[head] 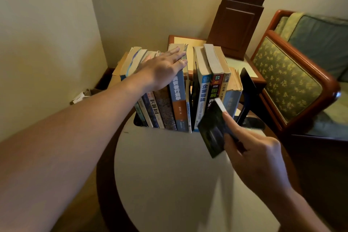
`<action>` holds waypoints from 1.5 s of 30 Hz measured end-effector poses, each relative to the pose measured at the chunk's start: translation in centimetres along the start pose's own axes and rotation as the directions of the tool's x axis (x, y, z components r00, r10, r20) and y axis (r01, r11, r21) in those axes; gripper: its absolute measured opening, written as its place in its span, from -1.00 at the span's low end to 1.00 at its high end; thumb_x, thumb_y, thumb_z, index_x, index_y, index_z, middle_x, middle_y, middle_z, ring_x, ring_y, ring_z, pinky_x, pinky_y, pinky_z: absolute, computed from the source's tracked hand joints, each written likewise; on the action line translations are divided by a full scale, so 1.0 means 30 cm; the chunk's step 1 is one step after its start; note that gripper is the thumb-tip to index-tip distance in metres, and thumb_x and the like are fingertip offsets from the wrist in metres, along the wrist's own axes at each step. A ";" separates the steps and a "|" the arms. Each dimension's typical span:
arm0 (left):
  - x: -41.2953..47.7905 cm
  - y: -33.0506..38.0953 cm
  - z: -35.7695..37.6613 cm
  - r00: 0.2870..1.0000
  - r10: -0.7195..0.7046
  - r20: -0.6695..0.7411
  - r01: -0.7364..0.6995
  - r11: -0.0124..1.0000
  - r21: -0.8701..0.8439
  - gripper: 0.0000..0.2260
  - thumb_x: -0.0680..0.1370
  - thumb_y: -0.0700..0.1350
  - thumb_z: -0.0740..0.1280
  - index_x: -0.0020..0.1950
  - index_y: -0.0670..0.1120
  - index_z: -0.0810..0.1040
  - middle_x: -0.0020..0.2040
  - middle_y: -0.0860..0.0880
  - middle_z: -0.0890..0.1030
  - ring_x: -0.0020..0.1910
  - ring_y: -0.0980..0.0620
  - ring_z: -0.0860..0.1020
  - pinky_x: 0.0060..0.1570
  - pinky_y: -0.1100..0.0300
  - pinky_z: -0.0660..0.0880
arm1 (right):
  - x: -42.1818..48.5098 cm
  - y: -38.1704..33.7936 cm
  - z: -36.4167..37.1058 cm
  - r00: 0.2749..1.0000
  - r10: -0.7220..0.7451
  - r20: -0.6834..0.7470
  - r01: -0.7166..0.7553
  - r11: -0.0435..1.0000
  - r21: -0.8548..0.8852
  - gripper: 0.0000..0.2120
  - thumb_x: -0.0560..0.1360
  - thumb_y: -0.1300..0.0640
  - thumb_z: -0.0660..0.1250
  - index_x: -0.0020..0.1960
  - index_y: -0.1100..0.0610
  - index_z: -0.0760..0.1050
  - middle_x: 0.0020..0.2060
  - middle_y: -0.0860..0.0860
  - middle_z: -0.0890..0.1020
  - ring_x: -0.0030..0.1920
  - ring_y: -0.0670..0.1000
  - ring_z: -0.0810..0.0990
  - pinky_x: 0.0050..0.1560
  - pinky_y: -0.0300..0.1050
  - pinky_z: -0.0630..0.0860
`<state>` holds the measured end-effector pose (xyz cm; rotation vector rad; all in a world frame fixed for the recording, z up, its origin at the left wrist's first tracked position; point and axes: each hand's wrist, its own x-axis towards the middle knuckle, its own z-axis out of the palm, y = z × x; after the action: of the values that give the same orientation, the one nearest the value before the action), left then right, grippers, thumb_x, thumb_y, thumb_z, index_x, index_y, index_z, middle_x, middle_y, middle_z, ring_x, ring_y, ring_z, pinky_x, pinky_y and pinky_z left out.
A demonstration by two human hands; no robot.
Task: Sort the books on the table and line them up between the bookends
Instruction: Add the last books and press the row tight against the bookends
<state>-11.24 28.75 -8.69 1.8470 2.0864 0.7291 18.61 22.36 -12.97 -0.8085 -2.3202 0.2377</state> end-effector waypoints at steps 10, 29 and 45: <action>0.008 -0.008 -0.006 1.000 0.017 0.013 -0.018 0.998 0.056 -0.42 0.59 0.28 -0.11 0.61 0.19 0.14 0.64 0.17 0.05 0.61 0.06 0.06 0.54 -0.26 -0.09 | 0.148 -0.064 0.094 0.947 -0.194 -0.256 0.175 0.980 -0.097 -0.64 0.64 0.25 0.23 0.42 0.33 0.42 0.06 0.21 0.69 -0.22 -0.11 0.63 -0.14 -0.50 0.48; -0.002 -0.003 0.003 1.000 -0.011 -0.002 0.011 1.000 0.005 -0.46 0.62 0.29 -0.09 0.60 0.24 0.16 0.62 0.25 0.05 0.60 0.12 0.06 0.53 -0.26 -0.08 | 0.198 0.047 0.296 0.996 0.052 -0.073 -0.065 0.979 -0.191 -0.43 0.60 0.20 0.35 0.56 0.17 0.26 0.12 0.24 0.66 -0.04 0.23 0.72 -0.23 0.18 0.69; 0.007 0.015 0.005 1.000 0.005 -0.007 -0.005 1.000 0.001 -0.46 0.62 0.27 -0.06 0.60 0.20 0.18 0.63 0.21 0.07 0.61 0.10 0.06 0.53 -0.25 -0.04 | 0.225 0.021 0.325 0.920 0.329 0.213 -0.245 0.907 -0.342 -0.25 0.64 0.19 0.21 0.62 -0.14 -0.17 0.30 0.24 0.52 0.00 0.20 0.68 -0.08 0.08 0.67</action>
<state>-10.80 29.01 -8.54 1.8537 2.0875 0.7361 8.68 27.38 -17.09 -1.3588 -2.5180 0.1154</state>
